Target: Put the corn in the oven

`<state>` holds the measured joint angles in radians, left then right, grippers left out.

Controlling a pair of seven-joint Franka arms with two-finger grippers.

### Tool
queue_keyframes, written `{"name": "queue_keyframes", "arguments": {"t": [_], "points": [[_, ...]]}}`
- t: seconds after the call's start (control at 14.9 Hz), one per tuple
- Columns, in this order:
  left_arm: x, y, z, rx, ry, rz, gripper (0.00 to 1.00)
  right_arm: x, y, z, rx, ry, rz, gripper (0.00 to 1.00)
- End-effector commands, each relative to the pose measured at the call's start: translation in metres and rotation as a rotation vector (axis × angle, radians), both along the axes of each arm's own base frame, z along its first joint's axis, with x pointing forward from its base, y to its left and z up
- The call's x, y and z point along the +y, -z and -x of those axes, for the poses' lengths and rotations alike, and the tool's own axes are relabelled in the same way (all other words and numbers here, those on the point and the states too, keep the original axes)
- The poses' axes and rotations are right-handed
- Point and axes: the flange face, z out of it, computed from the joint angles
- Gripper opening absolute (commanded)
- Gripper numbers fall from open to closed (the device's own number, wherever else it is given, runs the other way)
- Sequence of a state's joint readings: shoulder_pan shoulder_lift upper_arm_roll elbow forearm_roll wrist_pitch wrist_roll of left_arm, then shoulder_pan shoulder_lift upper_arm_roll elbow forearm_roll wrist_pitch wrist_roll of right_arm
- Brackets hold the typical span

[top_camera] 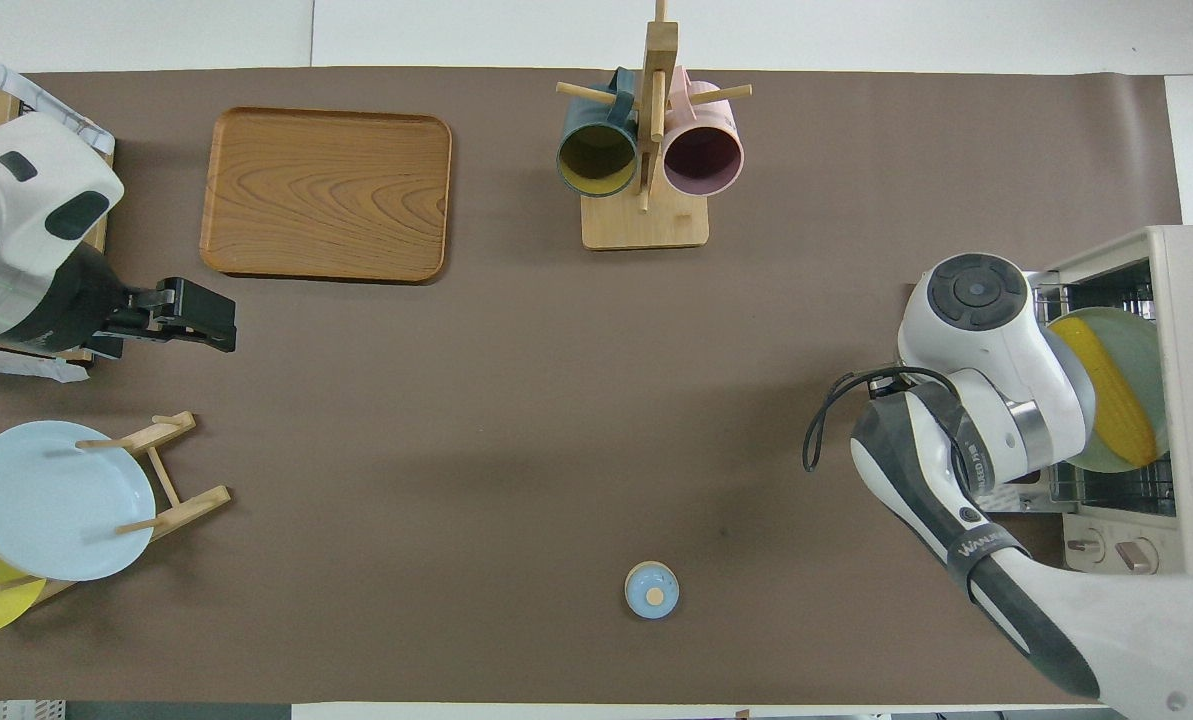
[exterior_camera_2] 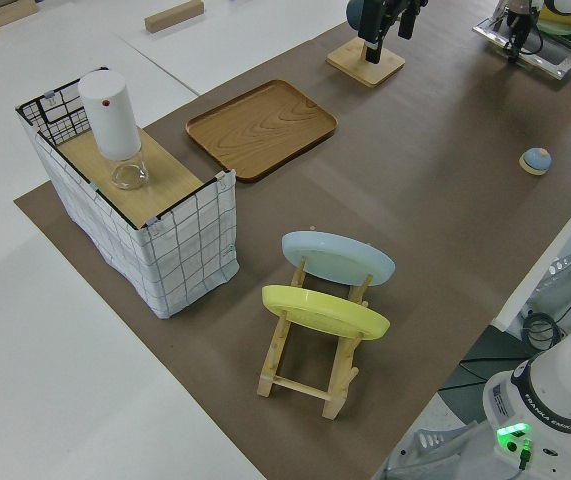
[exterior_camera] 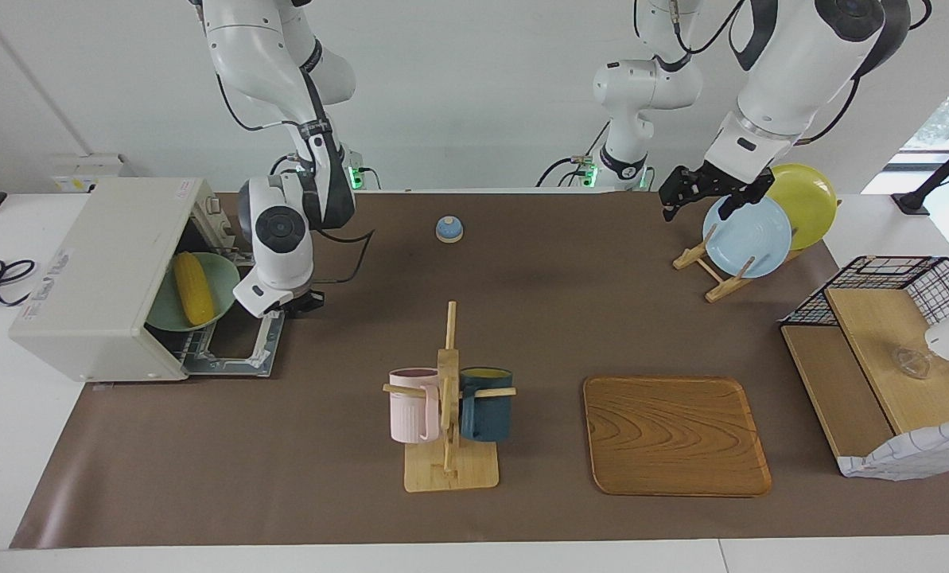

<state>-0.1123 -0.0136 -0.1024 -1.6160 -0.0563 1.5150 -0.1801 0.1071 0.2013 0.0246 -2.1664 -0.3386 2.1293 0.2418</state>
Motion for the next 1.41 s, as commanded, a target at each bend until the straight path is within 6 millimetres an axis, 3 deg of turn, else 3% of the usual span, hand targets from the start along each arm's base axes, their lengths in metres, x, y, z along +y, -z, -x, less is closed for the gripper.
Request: {"name": "queue_keyframes", "arguments": {"t": [0.0, 0.27, 0.4, 0.74, 0.94, 1.35], "points": [[-0.001, -0.006, 0.003, -0.014, -0.011, 0.014, 1.0, -0.009, -0.009, -0.004, 0.009, -0.016, 0.063, 0.0], [0.0, -0.006, 0.002, -0.014, -0.012, 0.014, 1.0, -0.019, -0.063, -0.022, 0.038, -0.056, 0.118, 0.0], [0.0, -0.005, 0.002, -0.012, -0.012, 0.013, 1.0, -0.043, -0.091, -0.024, 0.028, -0.095, 0.094, 0.0], [0.0, -0.006, 0.004, -0.014, -0.012, 0.013, 1.0, -0.09, -0.139, -0.018, 0.031, -0.128, 0.076, 0.0], [0.0, -0.006, 0.004, -0.014, -0.014, 0.013, 1.0, -0.121, -0.157, -0.013, 0.038, -0.161, 0.049, 0.01], [-0.003, -0.006, 0.004, -0.014, -0.009, 0.013, 1.0, -0.137, -0.172, -0.007, 0.023, -0.144, 0.007, 0.08]]}}
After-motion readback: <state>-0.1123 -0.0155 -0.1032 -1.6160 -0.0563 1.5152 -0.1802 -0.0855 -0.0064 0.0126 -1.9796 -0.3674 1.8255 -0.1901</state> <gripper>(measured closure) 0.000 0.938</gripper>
